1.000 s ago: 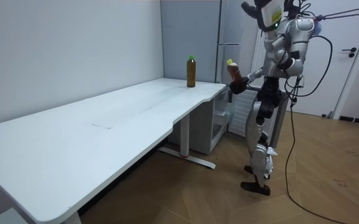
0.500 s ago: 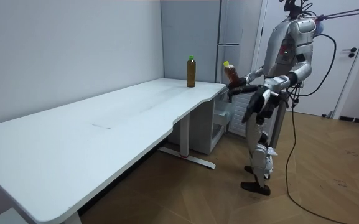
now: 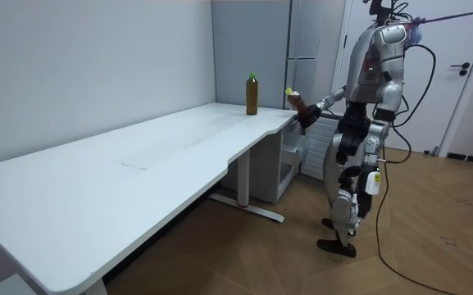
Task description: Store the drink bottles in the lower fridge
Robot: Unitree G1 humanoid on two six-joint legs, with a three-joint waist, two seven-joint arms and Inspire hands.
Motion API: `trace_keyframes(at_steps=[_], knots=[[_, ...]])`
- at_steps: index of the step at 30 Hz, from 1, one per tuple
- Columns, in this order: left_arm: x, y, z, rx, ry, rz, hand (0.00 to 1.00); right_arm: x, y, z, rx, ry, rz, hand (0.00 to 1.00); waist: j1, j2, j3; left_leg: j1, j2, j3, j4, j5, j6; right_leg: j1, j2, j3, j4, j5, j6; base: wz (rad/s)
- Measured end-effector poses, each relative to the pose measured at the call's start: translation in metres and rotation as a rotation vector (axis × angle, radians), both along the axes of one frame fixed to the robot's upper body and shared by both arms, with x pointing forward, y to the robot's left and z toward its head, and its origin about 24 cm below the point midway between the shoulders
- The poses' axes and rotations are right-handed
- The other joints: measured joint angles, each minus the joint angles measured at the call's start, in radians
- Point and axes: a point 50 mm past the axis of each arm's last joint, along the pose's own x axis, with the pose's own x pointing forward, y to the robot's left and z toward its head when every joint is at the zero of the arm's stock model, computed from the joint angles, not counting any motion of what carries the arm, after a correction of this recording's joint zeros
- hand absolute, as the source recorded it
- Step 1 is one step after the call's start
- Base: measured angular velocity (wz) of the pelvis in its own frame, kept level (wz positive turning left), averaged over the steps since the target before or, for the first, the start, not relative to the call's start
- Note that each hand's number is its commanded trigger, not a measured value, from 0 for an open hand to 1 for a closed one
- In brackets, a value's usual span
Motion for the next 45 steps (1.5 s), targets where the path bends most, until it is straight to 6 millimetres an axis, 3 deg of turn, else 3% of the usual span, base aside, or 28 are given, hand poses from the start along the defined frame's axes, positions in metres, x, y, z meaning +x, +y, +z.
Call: trace_keyframes(at_steps=[5, 8, 16, 23, 33, 45], knots=[[0.028, -0.017, -0.005, -0.089, -0.023, -0.307, 0.00, 0.002, -0.003, 0.000, -0.024, 0.003, -0.041, 1.00, -0.089, 0.014, 0.0032, -0.022, -0.001, -0.008, 0.015, 0.000, 0.001, -0.012, -0.001, -0.010, 0.003, 0.001, 0.000, 0.05], [0.047, -0.024, -0.005, -0.107, -0.063, -0.395, 0.00, 0.003, -0.007, 0.000, -0.050, 0.007, -0.070, 1.00, -0.119, 0.020, 0.0021, -0.021, 0.000, -0.004, 0.013, 0.000, 0.001, -0.018, 0.000, -0.007, 0.008, 0.001, 0.000, -0.08], [0.049, -0.025, -0.005, -0.127, -0.072, -0.488, 0.00, 0.007, -0.020, 0.000, -0.121, 0.010, -0.163, 1.00, -0.163, 0.014, -0.0027, -0.028, 0.001, 0.024, 0.012, 0.000, 0.003, -0.048, -0.001, 0.018, 0.022, 0.001, 0.001, -0.11], [0.050, -0.025, -0.005, -0.143, -0.084, -0.511, 0.00, 0.005, -0.023, -0.001, -0.145, 0.020, -0.193, 1.00, -0.175, 0.019, -0.0032, -0.010, 0.003, 0.045, -0.004, 0.000, 0.003, -0.040, 0.002, 0.048, 0.022, 0.003, 0.004, -0.08], [0.049, -0.026, -0.005, -0.150, -0.088, -0.526, 0.00, 0.006, -0.025, -0.002, -0.170, 0.025, -0.225, 1.00, -0.180, 0.026, -0.0087, -0.010, -0.001, 0.046, -0.003, 0.002, 0.009, -0.040, 0.001, 0.056, 0.022, 0.007, 0.009, 0.00], [0.037, -0.024, -0.005, -0.142, -0.074, -0.485, 0.00, 0.004, -0.027, -0.005, -0.215, 0.056, -0.300, 1.00, -0.178, 0.032, -0.0060, 0.006, -0.003, 0.030, 0.014, 0.000, 0.014, -0.007, -0.004, 0.030, 0.018, 0.011, 0.011, 0.05]])
